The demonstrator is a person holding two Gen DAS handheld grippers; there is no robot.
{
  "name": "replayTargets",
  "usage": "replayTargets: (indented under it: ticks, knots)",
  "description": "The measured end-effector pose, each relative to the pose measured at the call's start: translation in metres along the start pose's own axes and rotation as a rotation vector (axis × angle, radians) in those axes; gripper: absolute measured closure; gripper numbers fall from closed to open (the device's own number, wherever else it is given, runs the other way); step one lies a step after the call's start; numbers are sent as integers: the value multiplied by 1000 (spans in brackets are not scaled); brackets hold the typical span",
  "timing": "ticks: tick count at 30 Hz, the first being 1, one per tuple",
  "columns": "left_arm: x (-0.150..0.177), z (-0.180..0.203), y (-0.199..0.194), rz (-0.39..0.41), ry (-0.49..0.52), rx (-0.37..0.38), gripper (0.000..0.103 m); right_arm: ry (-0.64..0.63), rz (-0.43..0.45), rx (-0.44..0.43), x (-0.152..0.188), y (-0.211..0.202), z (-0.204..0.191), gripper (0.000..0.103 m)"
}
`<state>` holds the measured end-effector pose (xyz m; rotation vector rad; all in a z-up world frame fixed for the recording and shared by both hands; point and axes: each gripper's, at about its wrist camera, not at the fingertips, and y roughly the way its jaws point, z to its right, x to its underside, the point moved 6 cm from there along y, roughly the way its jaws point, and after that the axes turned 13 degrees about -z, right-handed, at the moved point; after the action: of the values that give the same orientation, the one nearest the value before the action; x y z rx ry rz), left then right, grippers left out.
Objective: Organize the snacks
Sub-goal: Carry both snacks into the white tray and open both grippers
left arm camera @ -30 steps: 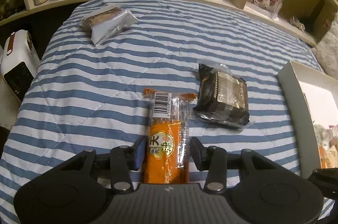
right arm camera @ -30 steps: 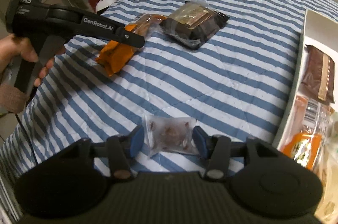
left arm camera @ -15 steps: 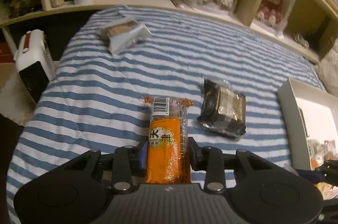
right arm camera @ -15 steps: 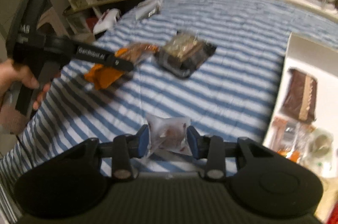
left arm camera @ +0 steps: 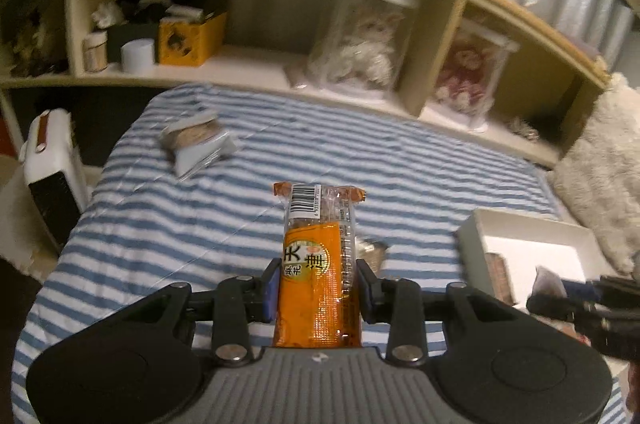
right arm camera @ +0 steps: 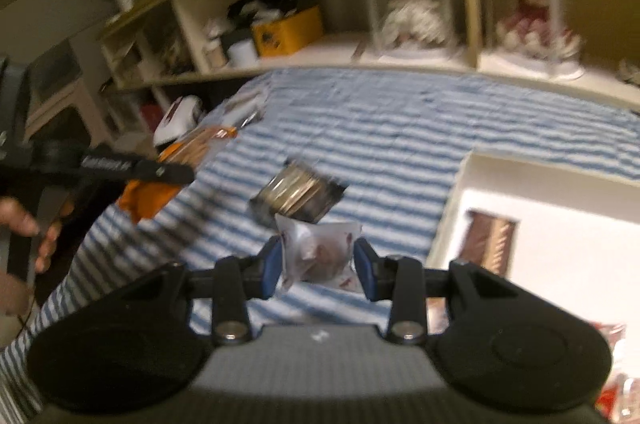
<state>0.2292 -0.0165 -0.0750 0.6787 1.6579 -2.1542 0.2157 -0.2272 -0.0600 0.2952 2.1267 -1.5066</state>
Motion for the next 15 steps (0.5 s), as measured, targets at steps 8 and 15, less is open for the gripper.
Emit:
replayTargets:
  ticks: [8, 15]
  knots:
    - [-9, 54, 2, 18, 47, 71, 64, 99, 76, 74, -6, -42, 56, 58]
    - [-15, 118, 18, 24, 79, 149, 64, 151, 107, 131, -1, -63, 92, 58]
